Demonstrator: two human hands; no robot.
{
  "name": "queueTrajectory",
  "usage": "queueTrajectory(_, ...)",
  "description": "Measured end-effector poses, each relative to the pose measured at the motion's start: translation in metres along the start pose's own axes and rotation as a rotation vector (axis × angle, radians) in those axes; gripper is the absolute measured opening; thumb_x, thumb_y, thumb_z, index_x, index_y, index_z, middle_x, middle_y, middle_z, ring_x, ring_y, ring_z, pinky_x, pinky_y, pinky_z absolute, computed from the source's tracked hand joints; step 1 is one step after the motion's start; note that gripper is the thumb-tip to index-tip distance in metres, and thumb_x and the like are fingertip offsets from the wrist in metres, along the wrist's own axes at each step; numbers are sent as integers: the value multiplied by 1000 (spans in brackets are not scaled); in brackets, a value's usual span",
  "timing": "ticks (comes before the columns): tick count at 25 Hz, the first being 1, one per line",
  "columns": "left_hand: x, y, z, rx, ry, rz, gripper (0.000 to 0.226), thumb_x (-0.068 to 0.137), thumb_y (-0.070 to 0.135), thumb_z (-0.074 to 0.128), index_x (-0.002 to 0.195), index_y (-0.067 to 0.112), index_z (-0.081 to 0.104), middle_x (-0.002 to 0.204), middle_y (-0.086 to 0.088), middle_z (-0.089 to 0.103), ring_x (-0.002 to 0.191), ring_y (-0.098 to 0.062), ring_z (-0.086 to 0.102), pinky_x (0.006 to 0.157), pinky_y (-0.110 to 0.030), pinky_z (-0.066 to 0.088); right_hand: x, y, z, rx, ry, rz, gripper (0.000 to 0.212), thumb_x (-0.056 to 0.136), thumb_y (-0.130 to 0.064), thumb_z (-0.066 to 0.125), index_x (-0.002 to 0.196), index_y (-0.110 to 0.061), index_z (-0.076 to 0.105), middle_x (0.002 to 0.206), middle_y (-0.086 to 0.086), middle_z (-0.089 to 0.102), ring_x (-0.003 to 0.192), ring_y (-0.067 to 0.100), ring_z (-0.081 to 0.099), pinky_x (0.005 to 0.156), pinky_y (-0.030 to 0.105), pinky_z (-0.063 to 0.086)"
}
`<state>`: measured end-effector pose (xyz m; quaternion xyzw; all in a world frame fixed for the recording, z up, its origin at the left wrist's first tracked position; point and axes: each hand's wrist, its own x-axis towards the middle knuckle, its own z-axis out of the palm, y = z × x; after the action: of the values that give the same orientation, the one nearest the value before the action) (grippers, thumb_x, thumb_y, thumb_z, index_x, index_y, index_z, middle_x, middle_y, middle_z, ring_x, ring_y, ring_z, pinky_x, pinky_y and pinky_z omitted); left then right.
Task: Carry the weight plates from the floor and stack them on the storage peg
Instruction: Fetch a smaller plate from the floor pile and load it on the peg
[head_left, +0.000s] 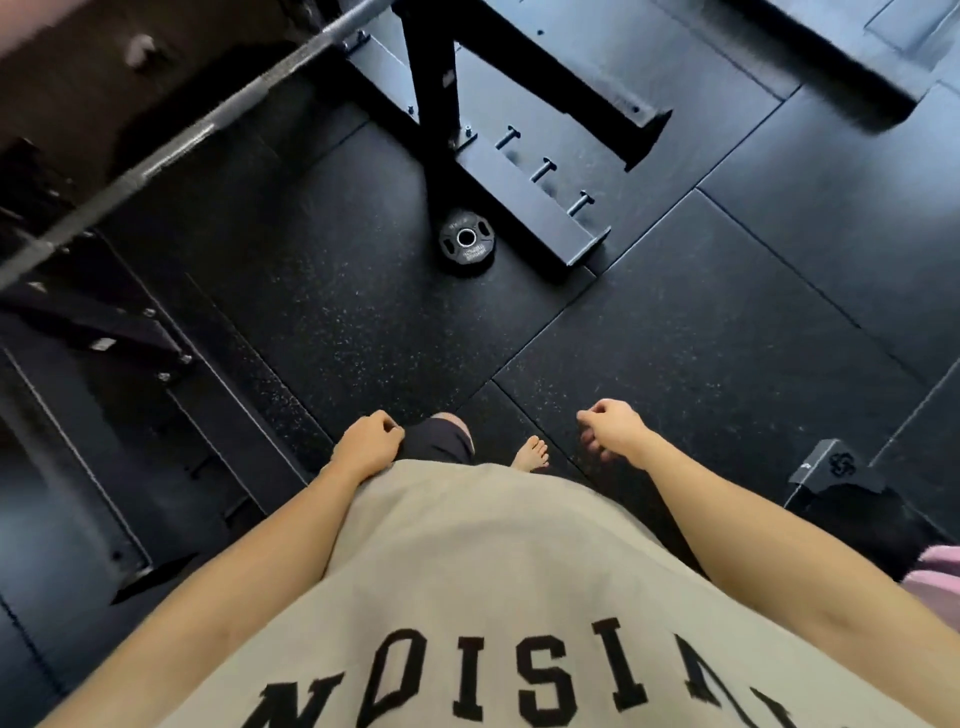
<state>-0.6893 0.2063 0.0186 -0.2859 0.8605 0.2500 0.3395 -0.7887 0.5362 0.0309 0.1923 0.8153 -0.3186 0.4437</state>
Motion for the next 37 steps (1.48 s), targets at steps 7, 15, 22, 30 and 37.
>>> queueTrajectory(7, 103, 41, -43, -147, -125, -126, 10, 96, 27, 54, 95, 18, 58, 117, -10, 65, 100, -24, 56, 79, -30, 39, 96, -136, -58, -97, -89, -5, 18, 101, -24, 52, 111, -10, 57, 86, 9, 60, 67, 17, 56, 53, 24, 45)
queueTrajectory(15, 265, 83, -161, -176, -229, -189, 18, 96, 31, 51, 101, 17, 60, 107, -7, 65, 94, -23, 58, 79, -34, 45, 225, -309, -86, -25, -31, 53, 12, 97, -24, 53, 95, -12, 54, 73, 8, 59, 55, 18, 51, 48, 27, 40)
queueTrajectory(22, 460, 128, -167, -255, -227, -233, 23, 98, 32, 50, 111, 16, 61, 106, -8, 68, 99, -25, 64, 94, -42, 51, 414, -388, -71, -19, -16, 52, 15, 97, -26, 51, 94, -12, 54, 78, 11, 64, 60, 22, 57, 52, 29, 46)
queueTrajectory(30, 699, 135, -38, -382, -117, -308, 16, 97, 34, 49, 97, 21, 59, 95, -6, 67, 93, -26, 66, 88, -47, 55, 684, -373, 6, -148, 12, 15, 29, 100, -30, 45, 77, -15, 53, 84, 15, 67, 71, 29, 64, 70, 39, 57)
queueTrajectory(37, 855, 154, 52, -520, -21, -316, 27, 96, 37, 50, 115, 19, 42, 107, -7, 58, 79, -26, 69, 68, -43, 62, 837, -351, 78, -329, 120, -74, 41, 100, -36, 44, 128, -6, 50, 126, 15, 57, 114, 34, 56, 92, 39, 44)
